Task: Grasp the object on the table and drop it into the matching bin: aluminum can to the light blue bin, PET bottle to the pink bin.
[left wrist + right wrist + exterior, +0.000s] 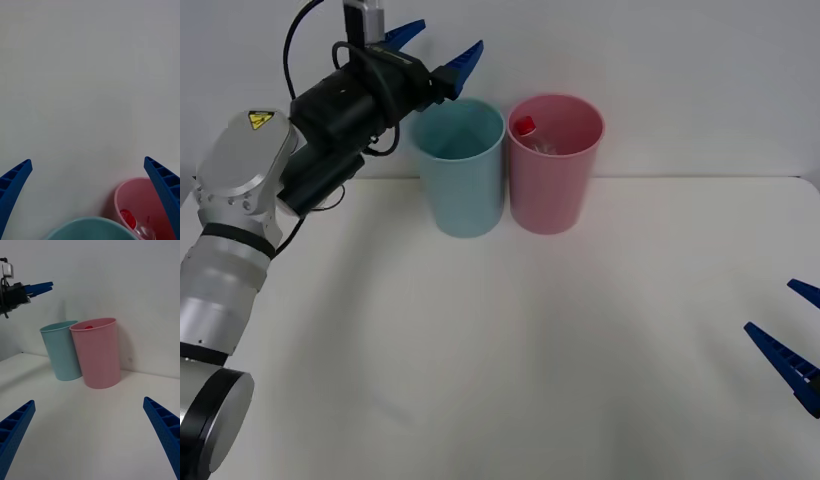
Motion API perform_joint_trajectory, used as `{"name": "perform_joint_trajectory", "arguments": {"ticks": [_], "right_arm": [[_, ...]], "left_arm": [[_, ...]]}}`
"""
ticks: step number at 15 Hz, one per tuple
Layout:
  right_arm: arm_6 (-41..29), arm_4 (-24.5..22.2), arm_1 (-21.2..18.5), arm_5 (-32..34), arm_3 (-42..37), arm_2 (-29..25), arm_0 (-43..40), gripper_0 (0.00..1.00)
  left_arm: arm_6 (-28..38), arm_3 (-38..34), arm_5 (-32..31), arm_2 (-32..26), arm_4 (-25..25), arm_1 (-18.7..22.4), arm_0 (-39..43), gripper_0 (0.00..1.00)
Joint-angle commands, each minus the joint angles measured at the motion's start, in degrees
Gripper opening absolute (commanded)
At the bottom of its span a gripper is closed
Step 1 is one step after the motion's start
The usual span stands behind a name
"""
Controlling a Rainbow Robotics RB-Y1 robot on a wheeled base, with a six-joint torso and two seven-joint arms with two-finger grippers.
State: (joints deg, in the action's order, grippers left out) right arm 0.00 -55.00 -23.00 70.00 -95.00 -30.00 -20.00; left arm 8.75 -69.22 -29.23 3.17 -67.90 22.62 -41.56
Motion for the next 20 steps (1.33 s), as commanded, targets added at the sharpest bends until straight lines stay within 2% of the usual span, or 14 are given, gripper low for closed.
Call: {"name": "perform_joint_trajectory", "arguments": {"ticks": [1,3,7,11,14,17,20], "right_arm": [[0.00,0.00,0.00,0.00,0.00,0.00,0.00,1.00],[0.00,0.00,0.00,0.00,0.00,0.00,0.00,1.00],[0.00,0.00,0.00,0.00,0.00,0.00,0.00,1.00],[0.00,0.00,0.00,0.00,0.00,0.00,0.00,1.00],[0.00,0.00,0.00,0.00,0.00,0.00,0.00,1.00],[0.00,0.00,0.00,0.00,0.00,0.00,0.00,1.00],[0.00,0.00,0.00,0.00,0.00,0.00,0.00,1.00]], "left_arm": [[0.03,-7.16,-0.74,-0.62,5.76,5.59,7.46,1.00],[-0.14,-11.64,-2.50,-3.61,7.60,8.23,13.00,1.00],[0.03,-17.62,-13.66,-15.91,7.52,9.20,24.33,1.00],[-1.20,-19.02,-26.40,-27.51,7.52,9.11,33.30,1.00],[-2.95,-19.02,-34.05,-33.75,7.34,9.72,39.01,1.00],[-8.14,-19.02,-37.21,-35.07,8.13,12.45,44.99,1.00],[-11.57,-19.02,-40.38,-35.60,10.42,13.33,49.73,1.00]]}}
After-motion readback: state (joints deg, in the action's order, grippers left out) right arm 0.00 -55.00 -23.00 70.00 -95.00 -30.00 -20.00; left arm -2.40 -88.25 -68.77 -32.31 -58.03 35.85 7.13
